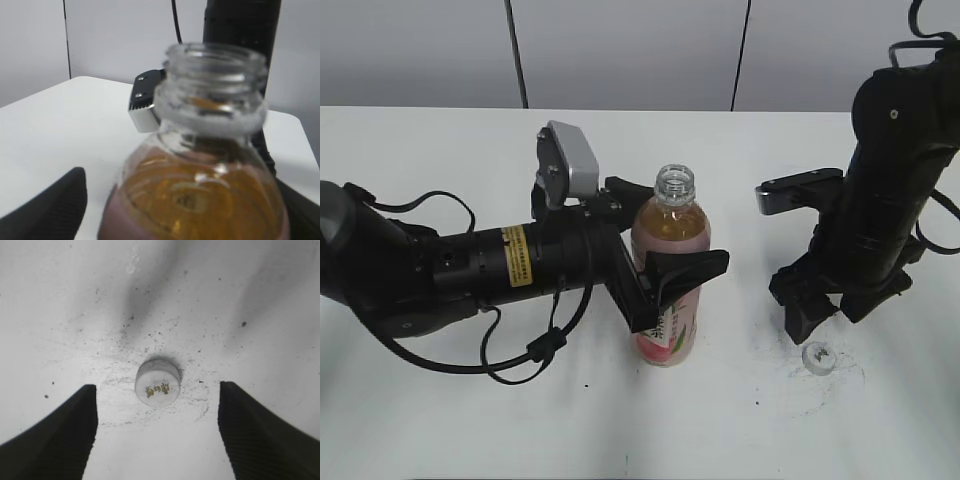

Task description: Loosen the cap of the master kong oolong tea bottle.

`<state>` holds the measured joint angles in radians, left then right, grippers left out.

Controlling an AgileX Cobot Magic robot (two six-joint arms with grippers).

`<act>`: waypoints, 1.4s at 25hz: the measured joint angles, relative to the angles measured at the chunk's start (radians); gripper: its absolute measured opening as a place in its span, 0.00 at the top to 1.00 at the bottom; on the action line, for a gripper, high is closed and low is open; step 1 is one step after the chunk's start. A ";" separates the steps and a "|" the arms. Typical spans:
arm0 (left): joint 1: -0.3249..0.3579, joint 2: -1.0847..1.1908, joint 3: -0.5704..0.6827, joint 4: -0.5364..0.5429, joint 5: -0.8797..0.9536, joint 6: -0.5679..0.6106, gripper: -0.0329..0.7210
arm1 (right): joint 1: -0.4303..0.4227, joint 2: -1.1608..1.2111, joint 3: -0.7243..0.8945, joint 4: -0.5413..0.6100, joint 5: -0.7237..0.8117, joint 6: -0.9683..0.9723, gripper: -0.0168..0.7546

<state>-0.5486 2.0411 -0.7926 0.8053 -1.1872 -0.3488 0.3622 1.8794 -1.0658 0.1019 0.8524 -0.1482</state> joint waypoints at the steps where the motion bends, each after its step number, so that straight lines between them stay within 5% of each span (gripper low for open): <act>1: 0.000 0.000 0.000 -0.010 -0.005 0.001 0.20 | 0.000 -0.008 0.000 -0.004 0.001 0.000 0.25; 30: 0.000 -0.341 0.003 -0.065 -0.022 -0.038 0.18 | 0.000 -0.024 0.000 -0.038 0.013 0.002 0.26; 35: 0.000 -0.522 0.004 -0.046 0.152 -0.051 0.18 | 0.000 -0.024 0.000 -0.038 0.025 0.003 0.26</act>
<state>-0.5486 1.5188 -0.7886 0.7596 -1.0351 -0.3996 0.3622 1.8550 -1.0658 0.0644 0.8771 -0.1451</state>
